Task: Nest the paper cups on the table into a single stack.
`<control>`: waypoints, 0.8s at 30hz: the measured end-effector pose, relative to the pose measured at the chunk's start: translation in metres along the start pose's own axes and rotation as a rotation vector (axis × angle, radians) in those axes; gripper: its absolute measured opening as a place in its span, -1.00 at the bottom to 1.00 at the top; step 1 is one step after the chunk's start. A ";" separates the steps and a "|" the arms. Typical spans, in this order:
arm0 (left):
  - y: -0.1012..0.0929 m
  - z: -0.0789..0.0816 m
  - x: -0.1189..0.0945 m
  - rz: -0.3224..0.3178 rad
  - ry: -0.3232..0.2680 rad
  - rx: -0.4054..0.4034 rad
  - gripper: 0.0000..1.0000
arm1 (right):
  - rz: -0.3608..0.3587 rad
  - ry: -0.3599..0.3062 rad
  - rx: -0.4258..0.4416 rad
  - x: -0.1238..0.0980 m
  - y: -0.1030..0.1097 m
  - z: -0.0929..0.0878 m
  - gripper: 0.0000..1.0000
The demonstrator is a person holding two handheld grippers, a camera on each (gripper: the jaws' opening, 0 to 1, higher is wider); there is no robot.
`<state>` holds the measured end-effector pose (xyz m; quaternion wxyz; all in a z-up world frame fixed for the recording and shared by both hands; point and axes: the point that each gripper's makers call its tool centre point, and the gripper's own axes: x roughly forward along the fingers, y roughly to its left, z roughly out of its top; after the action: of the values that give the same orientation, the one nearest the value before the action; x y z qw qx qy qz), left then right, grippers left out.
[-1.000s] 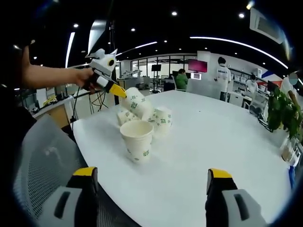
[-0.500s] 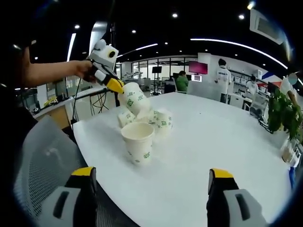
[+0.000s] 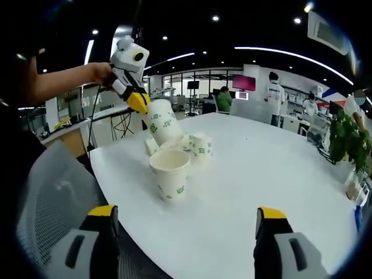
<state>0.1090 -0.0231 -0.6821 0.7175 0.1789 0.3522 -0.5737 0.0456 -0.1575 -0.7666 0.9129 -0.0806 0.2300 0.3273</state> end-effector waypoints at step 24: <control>-0.015 0.016 0.007 -0.025 0.060 0.123 -1.00 | -0.010 0.008 0.004 -0.001 -0.001 0.000 0.96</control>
<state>0.1007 -0.0429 -0.6742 0.6869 0.2353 0.3399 -0.5977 0.0458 -0.1589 -0.7667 0.9137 -0.0813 0.2340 0.3221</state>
